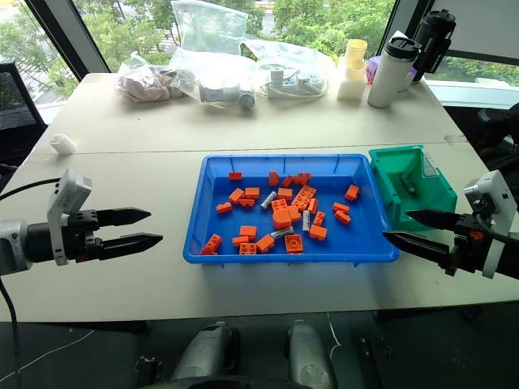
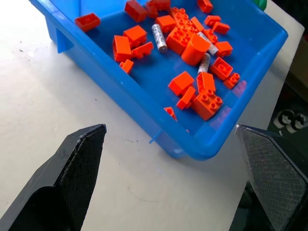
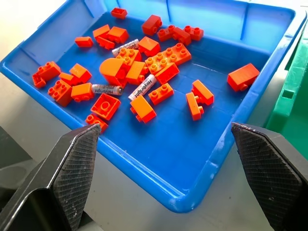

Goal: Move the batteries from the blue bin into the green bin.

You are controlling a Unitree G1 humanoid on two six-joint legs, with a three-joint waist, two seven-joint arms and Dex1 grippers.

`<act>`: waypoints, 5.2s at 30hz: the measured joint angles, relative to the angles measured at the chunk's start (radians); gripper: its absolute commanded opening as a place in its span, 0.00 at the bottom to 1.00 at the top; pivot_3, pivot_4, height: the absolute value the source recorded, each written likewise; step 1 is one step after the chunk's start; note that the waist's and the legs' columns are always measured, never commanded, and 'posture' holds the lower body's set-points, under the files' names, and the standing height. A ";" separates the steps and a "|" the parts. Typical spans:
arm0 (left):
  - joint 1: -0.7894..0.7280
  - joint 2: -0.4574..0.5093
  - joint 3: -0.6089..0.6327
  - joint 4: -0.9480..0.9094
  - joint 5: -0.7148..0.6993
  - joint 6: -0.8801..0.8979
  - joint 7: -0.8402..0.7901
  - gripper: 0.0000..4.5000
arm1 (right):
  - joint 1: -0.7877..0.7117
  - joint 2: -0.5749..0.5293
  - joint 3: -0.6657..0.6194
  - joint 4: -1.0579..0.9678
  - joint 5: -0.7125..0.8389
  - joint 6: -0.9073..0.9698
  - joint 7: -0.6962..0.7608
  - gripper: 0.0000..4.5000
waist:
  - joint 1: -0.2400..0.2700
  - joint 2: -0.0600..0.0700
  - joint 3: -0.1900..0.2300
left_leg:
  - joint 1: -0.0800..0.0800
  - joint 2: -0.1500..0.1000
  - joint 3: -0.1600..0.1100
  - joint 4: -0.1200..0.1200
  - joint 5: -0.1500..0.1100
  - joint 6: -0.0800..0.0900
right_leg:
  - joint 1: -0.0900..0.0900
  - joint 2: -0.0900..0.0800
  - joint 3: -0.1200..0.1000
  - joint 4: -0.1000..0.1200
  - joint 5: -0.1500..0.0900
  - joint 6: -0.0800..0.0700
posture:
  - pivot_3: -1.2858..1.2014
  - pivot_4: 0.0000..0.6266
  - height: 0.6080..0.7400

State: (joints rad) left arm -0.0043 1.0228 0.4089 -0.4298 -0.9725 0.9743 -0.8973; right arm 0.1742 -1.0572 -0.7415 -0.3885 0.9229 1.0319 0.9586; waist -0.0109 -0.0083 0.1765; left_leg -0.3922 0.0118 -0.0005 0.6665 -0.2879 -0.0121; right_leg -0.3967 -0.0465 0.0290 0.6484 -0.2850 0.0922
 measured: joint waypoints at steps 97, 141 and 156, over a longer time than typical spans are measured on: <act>-0.637 -0.328 -0.507 0.273 0.286 -0.220 -0.205 1.00 | -0.547 0.529 0.334 0.042 -0.810 -0.102 -0.719 0.49 | -0.013 0.001 -0.001 | -0.026 -0.001 0.000 0.016 0.003 -0.004 | -0.030 0.003 0.000 0.020 0.002 0.003 | 0.52 0.24 1.00; -0.556 -0.269 -0.448 0.187 0.276 -0.171 -0.193 1.00 | -0.735 0.135 0.907 -0.031 -0.358 -0.110 0.013 0.99 | -0.004 0.002 -0.001 | -0.025 -0.001 -0.002 0.017 0.003 -0.004 | -0.026 0.002 -0.002 0.017 0.002 0.003 | 0.52 0.24 1.00; -0.479 -0.272 -0.381 0.110 0.217 -0.129 -0.094 1.00 | -0.867 0.259 1.146 0.253 -0.554 -0.310 0.218 0.99 | -0.003 0.002 -0.001 | -0.025 -0.001 -0.003 0.017 0.003 -0.004 | -0.026 0.001 -0.002 0.017 0.002 0.003 | 0.52 0.24 1.00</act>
State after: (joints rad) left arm -0.4838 0.7513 0.0281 -0.3198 -0.7559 0.8458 -0.9911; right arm -0.6926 -0.7981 0.4044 -0.1353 0.3692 0.7222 1.1763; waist -0.0138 -0.0066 0.1758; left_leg -0.4173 0.0106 -0.0030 0.6833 -0.2852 -0.0157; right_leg -0.4224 -0.0455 0.0269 0.6657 -0.2828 0.0950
